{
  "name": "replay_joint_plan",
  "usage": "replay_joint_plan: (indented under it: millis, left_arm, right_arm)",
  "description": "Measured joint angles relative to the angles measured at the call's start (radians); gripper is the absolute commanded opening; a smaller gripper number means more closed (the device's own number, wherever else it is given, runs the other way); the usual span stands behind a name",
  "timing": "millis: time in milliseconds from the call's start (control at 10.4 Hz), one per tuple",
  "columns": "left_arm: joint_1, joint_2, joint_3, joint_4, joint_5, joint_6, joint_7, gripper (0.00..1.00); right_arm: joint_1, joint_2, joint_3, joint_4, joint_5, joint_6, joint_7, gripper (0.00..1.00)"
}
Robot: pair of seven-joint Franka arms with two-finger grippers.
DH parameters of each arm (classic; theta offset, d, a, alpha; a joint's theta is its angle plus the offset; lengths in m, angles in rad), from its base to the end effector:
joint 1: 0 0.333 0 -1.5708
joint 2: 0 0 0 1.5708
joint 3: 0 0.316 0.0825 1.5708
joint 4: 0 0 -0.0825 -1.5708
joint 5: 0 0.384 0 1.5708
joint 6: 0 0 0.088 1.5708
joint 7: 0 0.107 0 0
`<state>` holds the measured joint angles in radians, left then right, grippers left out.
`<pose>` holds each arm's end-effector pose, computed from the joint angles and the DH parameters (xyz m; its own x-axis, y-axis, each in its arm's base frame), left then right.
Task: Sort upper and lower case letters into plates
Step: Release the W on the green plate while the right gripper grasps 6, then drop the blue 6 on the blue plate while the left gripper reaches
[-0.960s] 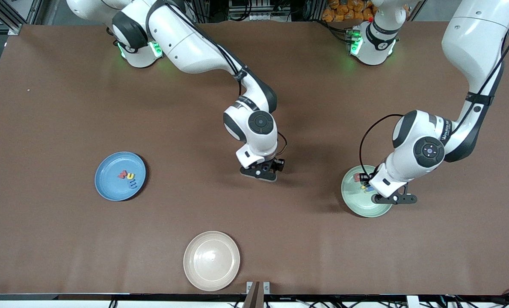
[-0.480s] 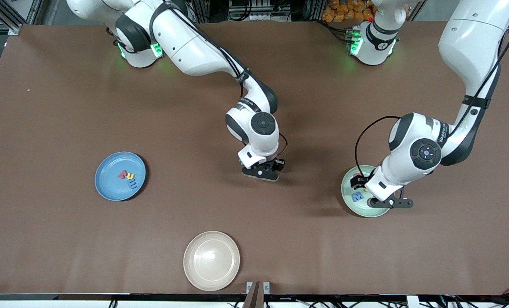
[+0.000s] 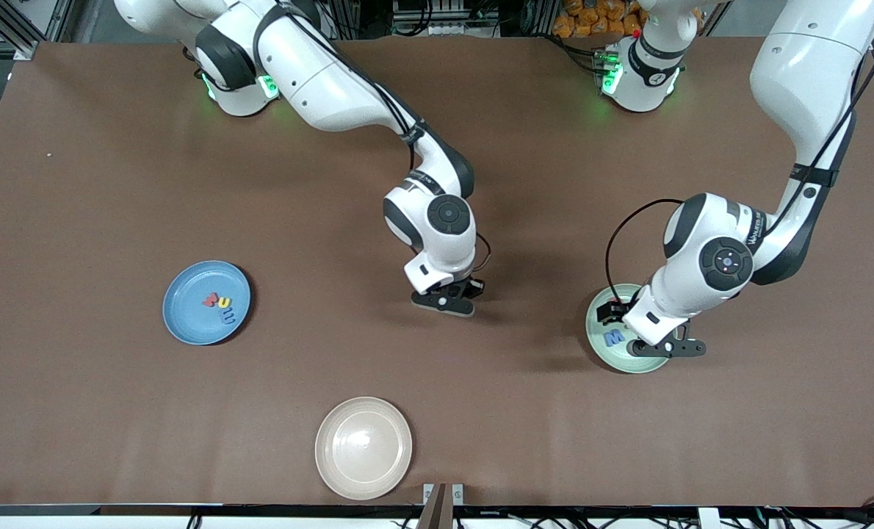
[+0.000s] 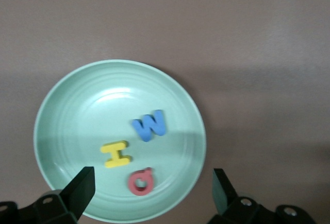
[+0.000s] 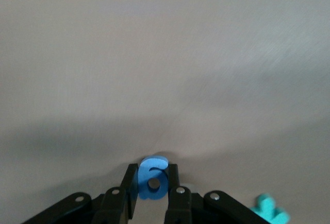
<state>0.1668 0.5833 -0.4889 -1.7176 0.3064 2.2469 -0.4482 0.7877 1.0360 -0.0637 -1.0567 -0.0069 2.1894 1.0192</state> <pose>0.6487 -0.1711 0.2829 0.9998 0.0082 0.0175 0.0076 -0.9995 0.0295 0.5772 0.5335 0.2061 0.9612 -0.2559 0.1026 -0.2519 -0.9664 -0.0508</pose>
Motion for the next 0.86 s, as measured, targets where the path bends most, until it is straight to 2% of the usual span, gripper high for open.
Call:
replay_joint_plan:
  millis: [192, 288, 480, 576, 672, 864]
  left_arm:
    - [-0.053, 0.000, -0.005, 0.011, 0.000, 0.000, -0.063, 1.00]
    - [-0.084, 0.000, -0.007, 0.015, 0.000, 0.014, -0.071, 1.00]
    - [-0.151, 0.001, -0.009, 0.015, 0.000, 0.102, -0.077, 1.00]
    - [-0.196, 0.003, -0.010, 0.014, 0.000, 0.145, -0.080, 1.00]
    - [-0.250, 0.008, -0.009, 0.015, 0.005, 0.195, -0.080, 1.00]
    - [-0.347, 0.025, -0.007, 0.028, 0.084, 0.260, -0.083, 1.00]
  right_arm:
    - [-0.103, -0.127, 0.009, -0.062, 0.015, -0.079, -0.130, 0.00]
    - [-0.170, -0.229, 0.013, -0.157, 0.037, -0.103, -0.235, 0.00]
    - [-0.309, -0.436, 0.016, -0.420, 0.051, -0.130, -0.484, 0.00]
    - [-0.373, -0.511, 0.013, -0.546, 0.049, -0.134, -0.603, 0.00]
    - [-0.429, -0.559, 0.000, -0.648, 0.043, -0.131, -0.701, 0.00]
    - [-0.501, -0.587, -0.046, -0.765, 0.001, -0.108, -0.836, 0.00]
